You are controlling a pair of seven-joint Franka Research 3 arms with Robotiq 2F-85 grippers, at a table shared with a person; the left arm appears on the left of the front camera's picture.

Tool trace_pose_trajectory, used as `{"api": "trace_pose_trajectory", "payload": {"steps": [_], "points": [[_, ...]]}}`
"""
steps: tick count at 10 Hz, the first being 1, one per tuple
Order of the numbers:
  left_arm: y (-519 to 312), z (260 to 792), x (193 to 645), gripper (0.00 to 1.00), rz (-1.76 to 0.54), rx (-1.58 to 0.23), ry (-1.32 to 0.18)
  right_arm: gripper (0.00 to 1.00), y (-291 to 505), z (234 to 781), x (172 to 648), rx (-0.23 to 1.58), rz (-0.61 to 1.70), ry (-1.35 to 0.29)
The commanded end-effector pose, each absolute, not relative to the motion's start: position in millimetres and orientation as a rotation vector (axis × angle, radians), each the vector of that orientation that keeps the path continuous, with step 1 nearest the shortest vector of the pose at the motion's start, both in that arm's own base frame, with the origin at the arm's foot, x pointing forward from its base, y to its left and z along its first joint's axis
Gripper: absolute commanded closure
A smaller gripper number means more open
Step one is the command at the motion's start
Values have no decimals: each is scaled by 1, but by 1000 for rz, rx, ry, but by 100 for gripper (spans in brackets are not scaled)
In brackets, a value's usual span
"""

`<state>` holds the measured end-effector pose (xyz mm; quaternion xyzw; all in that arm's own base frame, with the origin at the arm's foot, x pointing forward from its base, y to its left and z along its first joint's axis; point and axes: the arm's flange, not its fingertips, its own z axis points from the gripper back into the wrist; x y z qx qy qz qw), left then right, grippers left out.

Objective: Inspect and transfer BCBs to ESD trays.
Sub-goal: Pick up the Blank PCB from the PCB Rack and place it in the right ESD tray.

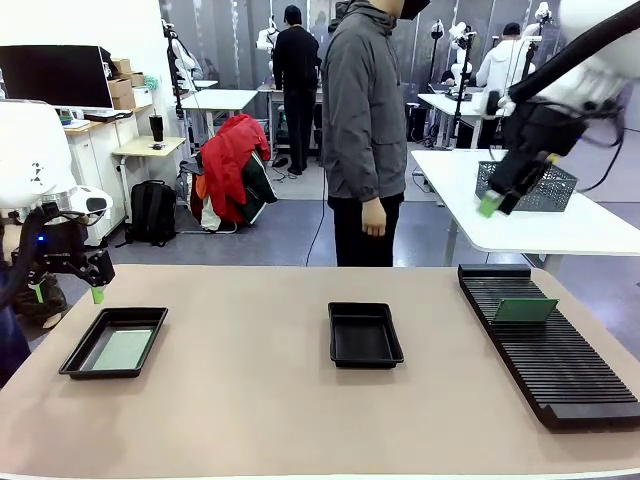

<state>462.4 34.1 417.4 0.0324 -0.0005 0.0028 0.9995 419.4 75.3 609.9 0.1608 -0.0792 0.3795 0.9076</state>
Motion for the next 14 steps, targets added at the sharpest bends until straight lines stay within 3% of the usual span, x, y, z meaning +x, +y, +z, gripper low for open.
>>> {"api": "trace_pose_trajectory", "payload": {"steps": [1, 8, 14], "points": [[35, 417, 463, 0, 7, 65, 0, 0, 42, 634, 422, 232, 964, -208], [35, 417, 463, 0, 7, 65, 0, 0, -50, 694, 404, 44, 1584, -166], [35, 417, 463, 0, 7, 65, 0, 0, -59, 712, 397, -41, 1696, -184]]}}
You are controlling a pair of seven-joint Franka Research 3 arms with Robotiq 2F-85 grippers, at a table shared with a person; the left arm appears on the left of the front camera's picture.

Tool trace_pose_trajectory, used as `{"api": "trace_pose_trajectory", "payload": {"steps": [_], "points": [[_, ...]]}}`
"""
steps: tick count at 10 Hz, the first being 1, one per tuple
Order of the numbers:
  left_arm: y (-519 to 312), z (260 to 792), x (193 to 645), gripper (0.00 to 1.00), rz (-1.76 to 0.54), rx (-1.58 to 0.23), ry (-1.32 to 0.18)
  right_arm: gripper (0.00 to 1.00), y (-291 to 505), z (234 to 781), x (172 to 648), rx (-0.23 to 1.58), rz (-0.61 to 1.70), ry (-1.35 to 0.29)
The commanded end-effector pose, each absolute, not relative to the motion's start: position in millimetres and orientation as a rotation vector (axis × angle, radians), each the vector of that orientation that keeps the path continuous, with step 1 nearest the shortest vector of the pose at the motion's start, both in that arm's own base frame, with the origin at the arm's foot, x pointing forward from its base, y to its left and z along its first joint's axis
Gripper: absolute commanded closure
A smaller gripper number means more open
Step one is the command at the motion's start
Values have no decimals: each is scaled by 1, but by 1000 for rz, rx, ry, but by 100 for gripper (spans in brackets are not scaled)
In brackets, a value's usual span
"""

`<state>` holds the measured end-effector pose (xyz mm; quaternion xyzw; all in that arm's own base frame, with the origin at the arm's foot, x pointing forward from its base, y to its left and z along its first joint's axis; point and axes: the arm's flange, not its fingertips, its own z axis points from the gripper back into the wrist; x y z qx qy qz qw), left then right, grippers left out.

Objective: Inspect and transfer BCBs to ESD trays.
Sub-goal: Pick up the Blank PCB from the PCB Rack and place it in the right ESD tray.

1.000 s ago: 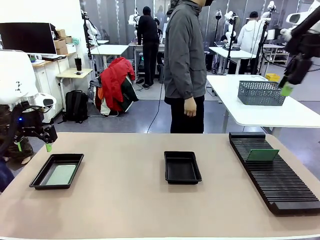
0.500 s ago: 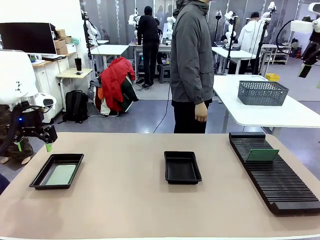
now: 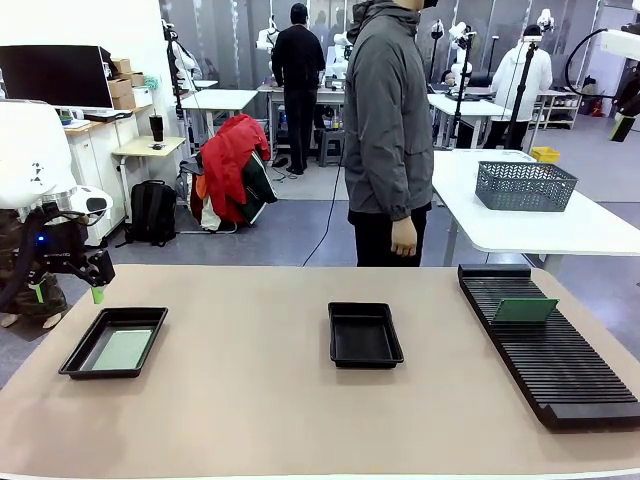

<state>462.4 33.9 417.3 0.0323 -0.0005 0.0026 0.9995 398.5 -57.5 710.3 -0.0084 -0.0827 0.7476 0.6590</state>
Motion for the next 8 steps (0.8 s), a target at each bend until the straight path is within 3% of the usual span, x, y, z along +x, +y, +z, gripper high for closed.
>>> {"api": "trace_pose_trajectory", "payload": {"steps": [1, 8], "points": [[35, 417, 463, 0, 7, 65, 0, 0, -57, 708, 399, -14, 1692, -184], [35, 417, 463, 0, 7, 65, 0, 0, -57, 708, 399, -14, 1692, -184]]}}
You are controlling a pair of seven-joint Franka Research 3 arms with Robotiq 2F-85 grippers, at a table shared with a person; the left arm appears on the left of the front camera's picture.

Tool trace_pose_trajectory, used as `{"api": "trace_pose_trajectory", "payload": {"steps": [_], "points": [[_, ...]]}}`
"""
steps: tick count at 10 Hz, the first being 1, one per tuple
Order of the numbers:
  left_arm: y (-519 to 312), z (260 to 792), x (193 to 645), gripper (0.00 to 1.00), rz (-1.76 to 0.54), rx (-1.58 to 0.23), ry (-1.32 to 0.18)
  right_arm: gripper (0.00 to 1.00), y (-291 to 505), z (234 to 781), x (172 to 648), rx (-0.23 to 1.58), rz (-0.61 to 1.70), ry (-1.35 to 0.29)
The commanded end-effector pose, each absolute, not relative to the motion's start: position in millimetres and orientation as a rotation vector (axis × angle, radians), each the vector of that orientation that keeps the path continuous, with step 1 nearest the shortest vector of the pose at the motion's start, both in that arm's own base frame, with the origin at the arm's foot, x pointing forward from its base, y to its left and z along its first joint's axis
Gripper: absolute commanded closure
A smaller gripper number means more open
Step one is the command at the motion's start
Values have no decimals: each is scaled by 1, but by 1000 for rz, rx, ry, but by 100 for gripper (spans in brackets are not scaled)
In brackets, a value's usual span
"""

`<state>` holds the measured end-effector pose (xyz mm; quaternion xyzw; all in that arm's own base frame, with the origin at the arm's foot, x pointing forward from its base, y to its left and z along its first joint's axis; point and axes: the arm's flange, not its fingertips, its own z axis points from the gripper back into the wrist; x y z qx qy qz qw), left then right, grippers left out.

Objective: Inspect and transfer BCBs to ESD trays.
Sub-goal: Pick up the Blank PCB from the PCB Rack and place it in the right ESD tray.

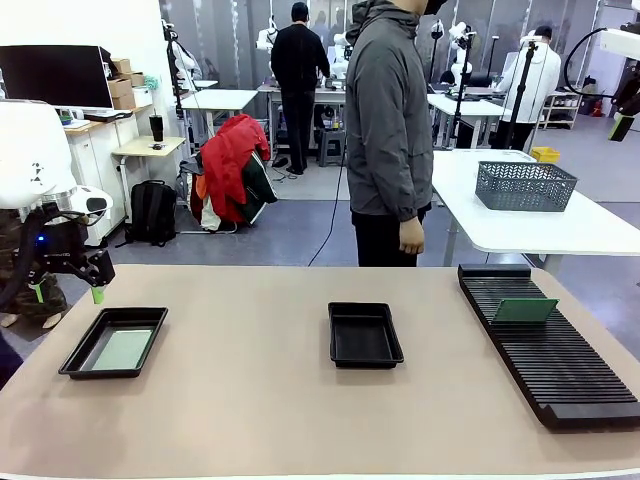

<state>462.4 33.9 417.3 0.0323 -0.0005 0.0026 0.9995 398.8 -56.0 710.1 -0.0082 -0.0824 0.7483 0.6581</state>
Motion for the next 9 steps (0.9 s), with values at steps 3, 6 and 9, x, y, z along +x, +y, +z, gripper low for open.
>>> {"api": "trace_pose_trajectory", "payload": {"steps": [3, 6, 9], "points": [[35, 417, 463, 0, 7, 65, 0, 0, -56, 682, 405, -52, 1698, -212], [35, 417, 463, 0, 7, 65, 0, 0, -56, 630, 417, -69, 1718, -247], [35, 417, 463, 0, 7, 65, 0, 0, -51, 577, 422, -110, 1745, -267]]}}
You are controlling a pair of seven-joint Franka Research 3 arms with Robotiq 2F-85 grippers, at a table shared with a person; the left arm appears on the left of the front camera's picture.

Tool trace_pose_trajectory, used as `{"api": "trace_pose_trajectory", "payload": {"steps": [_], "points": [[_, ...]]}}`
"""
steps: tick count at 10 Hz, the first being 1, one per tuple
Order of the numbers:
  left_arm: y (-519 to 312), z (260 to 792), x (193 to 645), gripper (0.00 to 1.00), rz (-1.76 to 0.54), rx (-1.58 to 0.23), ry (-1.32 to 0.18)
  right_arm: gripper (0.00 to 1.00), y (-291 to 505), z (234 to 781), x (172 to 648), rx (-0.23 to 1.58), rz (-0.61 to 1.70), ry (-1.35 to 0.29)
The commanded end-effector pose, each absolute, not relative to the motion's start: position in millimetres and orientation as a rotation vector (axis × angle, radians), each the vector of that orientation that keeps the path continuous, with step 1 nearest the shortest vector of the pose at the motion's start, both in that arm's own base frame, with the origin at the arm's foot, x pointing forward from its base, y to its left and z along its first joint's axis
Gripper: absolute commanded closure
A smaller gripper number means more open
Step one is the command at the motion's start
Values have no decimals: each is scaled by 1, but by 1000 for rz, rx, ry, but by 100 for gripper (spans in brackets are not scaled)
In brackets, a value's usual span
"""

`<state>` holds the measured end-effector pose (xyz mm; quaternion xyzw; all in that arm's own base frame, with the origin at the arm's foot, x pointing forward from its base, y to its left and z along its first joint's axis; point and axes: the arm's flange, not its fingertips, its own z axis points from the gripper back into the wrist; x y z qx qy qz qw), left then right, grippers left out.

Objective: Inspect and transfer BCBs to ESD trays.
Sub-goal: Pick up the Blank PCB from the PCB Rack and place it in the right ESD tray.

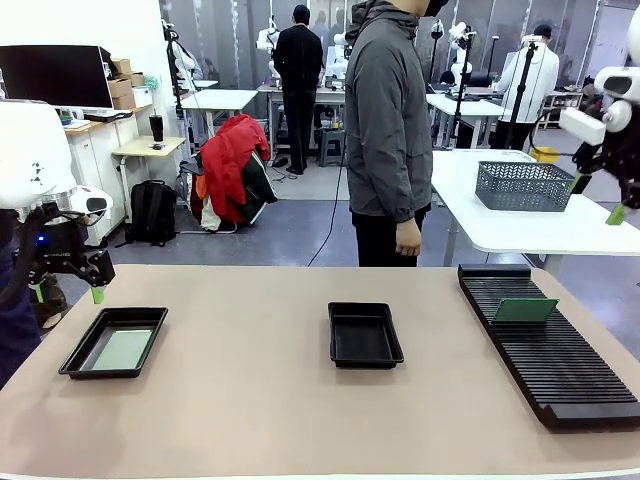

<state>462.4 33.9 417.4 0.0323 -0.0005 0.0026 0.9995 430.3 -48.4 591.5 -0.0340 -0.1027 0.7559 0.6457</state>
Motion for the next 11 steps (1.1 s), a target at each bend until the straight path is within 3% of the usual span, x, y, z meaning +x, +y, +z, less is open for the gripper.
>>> {"api": "trace_pose_trajectory", "payload": {"steps": [1, 11], "points": [[35, 417, 463, 0, 7, 65, 0, 0, -50, 560, 423, -119, 1740, -272], [35, 417, 463, 0, 7, 65, 0, 0, -42, 429, 451, -119, 1693, -290]]}}
